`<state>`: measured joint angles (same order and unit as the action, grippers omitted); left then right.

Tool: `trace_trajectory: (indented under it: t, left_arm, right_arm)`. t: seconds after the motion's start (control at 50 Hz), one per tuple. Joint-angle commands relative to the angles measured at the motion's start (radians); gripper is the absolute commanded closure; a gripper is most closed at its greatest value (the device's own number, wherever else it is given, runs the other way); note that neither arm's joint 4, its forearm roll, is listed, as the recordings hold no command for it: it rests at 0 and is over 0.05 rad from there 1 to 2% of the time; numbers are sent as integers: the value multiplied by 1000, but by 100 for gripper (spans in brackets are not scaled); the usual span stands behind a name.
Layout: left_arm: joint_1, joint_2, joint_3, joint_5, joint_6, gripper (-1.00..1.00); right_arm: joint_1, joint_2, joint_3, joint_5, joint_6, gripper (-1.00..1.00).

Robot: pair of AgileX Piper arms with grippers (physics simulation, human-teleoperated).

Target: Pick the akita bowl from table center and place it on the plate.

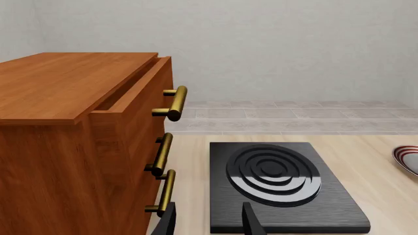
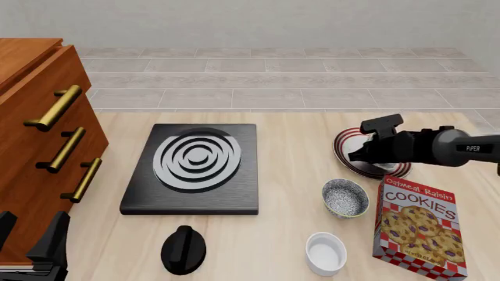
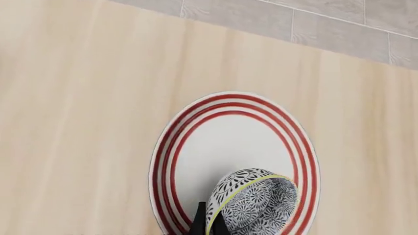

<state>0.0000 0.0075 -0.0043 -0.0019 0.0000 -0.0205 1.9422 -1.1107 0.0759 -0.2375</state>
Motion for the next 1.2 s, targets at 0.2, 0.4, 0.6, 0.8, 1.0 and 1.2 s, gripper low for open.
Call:
trace_trajectory:
  t: [0.2, 0.4, 0.6, 0.8, 1.0, 1.2]
  left_arm:
    - [0, 0, 0, 0, 0, -100]
    - [0, 0, 0, 0, 0, -100]
    - [0, 0, 0, 0, 0, -100]
    - [0, 0, 0, 0, 0, -100]
    - [0, 0, 0, 0, 0, -100]
    - [0, 0, 0, 0, 0, -100]
  right_arm:
    - [1, -9, 19, -2, 1, 100]
    - [-2, -16, 27, -8, -4, -100]
    - [6, -22, 36, -9, -14, -100]
    - [7, -34, 52, -18, -11, -100]
    - [11, -113, 99, -1, -31, -100]
    - [5, -251, 142, 48, -70, -100]
